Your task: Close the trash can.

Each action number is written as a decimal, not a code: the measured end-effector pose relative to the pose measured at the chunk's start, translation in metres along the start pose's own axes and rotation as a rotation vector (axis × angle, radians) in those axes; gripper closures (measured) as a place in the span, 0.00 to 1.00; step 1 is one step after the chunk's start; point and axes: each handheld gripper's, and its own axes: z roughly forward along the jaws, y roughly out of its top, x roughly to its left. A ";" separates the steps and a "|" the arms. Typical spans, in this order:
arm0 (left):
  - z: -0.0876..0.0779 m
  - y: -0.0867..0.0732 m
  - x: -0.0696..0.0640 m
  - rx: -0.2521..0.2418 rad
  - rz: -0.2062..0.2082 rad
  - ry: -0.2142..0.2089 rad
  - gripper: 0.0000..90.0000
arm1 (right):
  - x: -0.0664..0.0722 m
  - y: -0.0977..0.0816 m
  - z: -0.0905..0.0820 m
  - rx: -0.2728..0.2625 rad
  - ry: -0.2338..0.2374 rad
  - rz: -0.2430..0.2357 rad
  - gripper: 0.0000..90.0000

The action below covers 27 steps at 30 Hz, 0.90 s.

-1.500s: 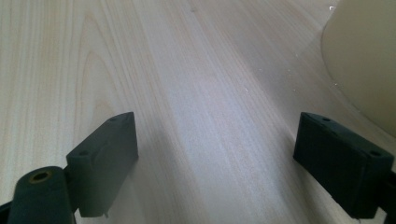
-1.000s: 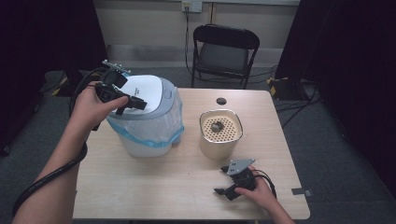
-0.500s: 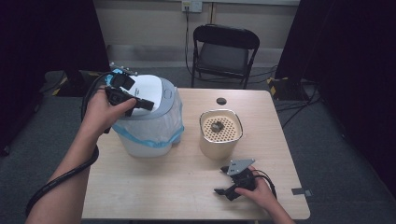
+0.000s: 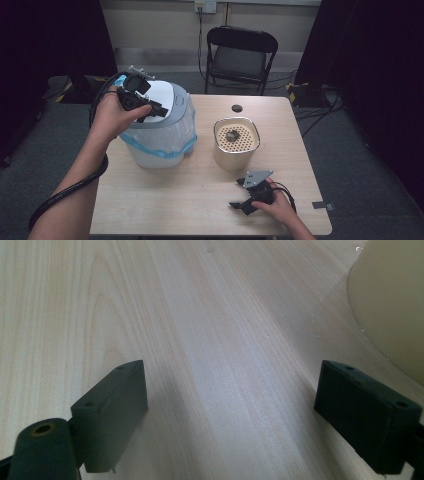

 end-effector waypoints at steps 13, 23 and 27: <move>0.017 0.012 0.006 -0.019 0.004 0.083 0.78 | 0.001 0.000 0.000 0.000 0.003 -0.001 0.14; 0.011 0.008 0.000 -0.065 -0.022 0.029 0.40 | 0.000 0.000 0.000 -0.001 0.001 -0.001 0.14; -0.007 0.007 -0.017 -0.093 0.016 -0.027 0.32 | 0.000 0.000 0.000 -0.001 0.001 -0.001 0.14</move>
